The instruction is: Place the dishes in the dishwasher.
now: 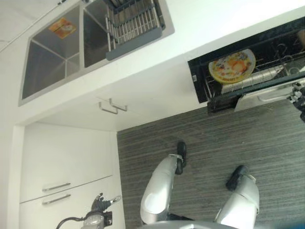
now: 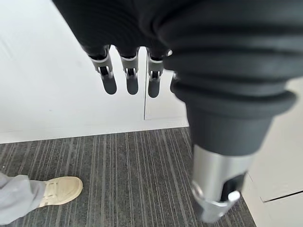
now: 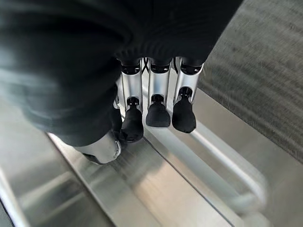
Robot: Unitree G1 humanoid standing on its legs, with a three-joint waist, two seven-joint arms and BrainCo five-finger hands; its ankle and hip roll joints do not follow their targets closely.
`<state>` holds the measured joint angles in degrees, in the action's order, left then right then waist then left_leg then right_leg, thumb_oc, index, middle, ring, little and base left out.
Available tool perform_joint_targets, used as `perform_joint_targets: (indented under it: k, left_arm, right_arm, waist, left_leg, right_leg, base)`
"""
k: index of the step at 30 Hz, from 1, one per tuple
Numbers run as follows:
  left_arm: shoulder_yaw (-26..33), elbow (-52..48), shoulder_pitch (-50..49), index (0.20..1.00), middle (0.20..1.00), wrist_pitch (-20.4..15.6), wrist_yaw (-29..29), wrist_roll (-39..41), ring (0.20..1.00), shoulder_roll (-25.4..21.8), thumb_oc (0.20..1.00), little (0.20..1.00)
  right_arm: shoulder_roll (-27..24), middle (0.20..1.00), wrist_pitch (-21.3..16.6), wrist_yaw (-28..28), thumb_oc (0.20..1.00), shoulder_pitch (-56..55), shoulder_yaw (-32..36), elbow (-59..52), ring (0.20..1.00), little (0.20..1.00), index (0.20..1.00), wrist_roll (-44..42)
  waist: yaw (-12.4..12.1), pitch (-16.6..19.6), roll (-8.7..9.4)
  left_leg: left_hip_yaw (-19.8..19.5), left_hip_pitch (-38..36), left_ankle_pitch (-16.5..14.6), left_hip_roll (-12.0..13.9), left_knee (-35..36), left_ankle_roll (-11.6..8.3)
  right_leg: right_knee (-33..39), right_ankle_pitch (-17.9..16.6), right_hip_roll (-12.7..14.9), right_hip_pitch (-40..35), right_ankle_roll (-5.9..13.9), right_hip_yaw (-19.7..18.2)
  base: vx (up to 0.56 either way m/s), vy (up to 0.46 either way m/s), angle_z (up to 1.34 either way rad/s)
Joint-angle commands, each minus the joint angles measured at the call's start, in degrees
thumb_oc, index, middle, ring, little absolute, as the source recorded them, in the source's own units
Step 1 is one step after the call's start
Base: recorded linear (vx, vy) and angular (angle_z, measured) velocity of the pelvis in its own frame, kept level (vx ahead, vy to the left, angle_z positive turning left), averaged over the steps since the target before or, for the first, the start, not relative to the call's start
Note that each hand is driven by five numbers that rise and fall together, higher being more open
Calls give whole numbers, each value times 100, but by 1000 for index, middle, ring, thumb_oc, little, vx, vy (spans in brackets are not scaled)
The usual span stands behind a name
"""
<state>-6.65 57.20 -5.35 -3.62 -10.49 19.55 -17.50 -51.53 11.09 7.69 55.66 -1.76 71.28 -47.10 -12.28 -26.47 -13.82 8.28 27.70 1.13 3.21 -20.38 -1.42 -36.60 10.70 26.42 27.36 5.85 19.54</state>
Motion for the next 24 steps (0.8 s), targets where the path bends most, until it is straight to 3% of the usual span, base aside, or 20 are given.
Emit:
perform_joint_targets:
  k: [1,3,11,16,24]
  left_arm:
    - [-136,119,-371,1000,1000,-37,69,-103,1000,-394,1000,1000]
    - [-27,22,-542,1000,1000,-143,138,-231,1000,-391,1000,1000]
    - [243,196,-739,1000,1000,-410,483,-483,1000,-522,1000,1000]
    - [368,439,-862,1000,1000,-394,676,-639,1000,-577,1000,1000]
    - [494,521,-1120,1000,1000,-367,778,-1021,1000,-587,1000,1000]
  right_arm:
    - [45,200,-156,159,200,747,-248,-432,200,200,200,151]
    - [-34,200,-162,55,200,1114,-420,-385,200,200,200,306]
    - [-314,200,-243,-90,200,1985,-860,-132,200,200,200,752]
    - [-493,200,-254,-106,200,2511,-1265,-61,200,200,200,1117]
    - [-791,200,-150,-237,200,3368,-1807,158,200,200,200,1457]
  waist:
    - [-311,191,15]
    - [-522,184,-127]
    - [-861,278,-442]
    - [-987,415,-612]
    - [-1165,516,-703]
  left_leg:
    - [-454,-421,38,226,418,-354]
    - [-497,-460,401,190,994,-414]
    - [-661,-647,1053,112,2123,-472]
    - [-759,-735,1152,25,2266,-485]
    - [-805,-827,1261,-36,2401,-503]
  right_leg:
    - [-11,-128,108,-12,86,-183]
    - [81,-93,122,-83,126,-69]
    - [106,59,230,-223,180,194]
    - [-109,201,434,-237,192,252]
    - [-225,203,627,-263,230,361]
  base:
    - [91,36,14]
    - [101,29,7]
    - [36,17,13]
    - [38,87,25]
    - [3,71,10]
